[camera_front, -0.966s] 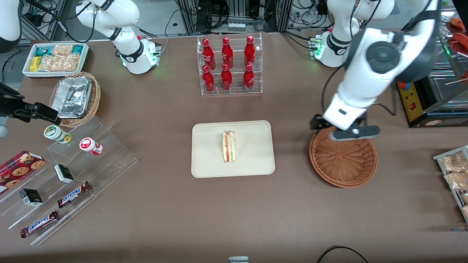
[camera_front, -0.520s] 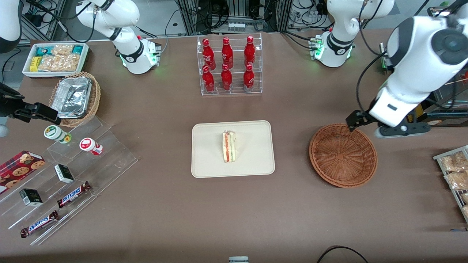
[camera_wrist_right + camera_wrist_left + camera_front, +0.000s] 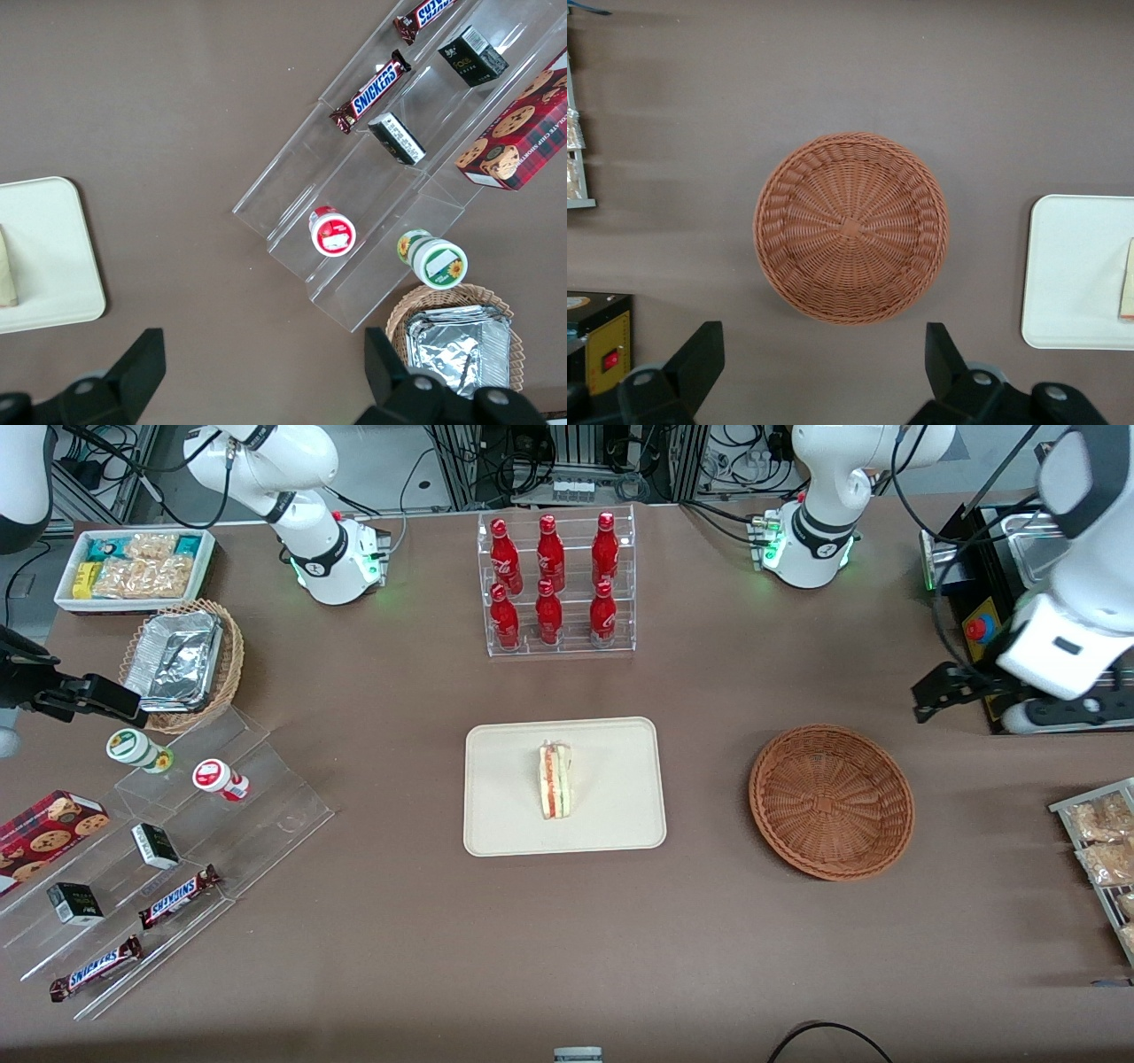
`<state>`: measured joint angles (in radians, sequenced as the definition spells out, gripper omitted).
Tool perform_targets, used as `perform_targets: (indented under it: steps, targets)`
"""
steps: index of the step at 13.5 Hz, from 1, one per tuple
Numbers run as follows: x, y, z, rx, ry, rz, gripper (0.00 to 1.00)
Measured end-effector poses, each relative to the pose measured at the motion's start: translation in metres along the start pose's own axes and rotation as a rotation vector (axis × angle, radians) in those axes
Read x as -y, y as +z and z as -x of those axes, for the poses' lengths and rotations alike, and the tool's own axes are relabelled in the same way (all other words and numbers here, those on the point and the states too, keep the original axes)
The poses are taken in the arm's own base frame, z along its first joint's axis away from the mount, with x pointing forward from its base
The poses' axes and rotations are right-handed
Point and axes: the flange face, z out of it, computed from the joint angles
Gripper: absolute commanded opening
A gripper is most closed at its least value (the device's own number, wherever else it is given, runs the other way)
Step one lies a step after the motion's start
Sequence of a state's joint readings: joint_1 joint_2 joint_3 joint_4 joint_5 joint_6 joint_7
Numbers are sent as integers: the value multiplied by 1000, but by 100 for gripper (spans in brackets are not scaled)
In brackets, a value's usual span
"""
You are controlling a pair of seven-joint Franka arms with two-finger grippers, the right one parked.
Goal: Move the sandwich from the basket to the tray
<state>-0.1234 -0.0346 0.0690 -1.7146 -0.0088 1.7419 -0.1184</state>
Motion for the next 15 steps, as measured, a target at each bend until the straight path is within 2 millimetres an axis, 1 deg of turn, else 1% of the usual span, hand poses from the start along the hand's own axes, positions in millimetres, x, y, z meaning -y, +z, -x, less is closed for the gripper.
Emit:
perform_targets:
  steps: [1, 2, 3, 7, 9, 10, 12, 15]
  targets:
    - [9, -5, -1, -1, 3, 3, 100]
    - [14, -10, -2, -3, 4, 2, 100]
    - [14, -13, -4, -1, 6, 2, 100]
    - [7, -21, -19, -17, 16, -1, 100]
    - [-2, -21, -27, -20, 30, -4, 100]
    - [-4, -21, -27, -12, 37, -14, 100]
    - [2, -24, -24, 18, 32, -27, 100]
    - [14, -39, -13, 36, 35, -29, 100]
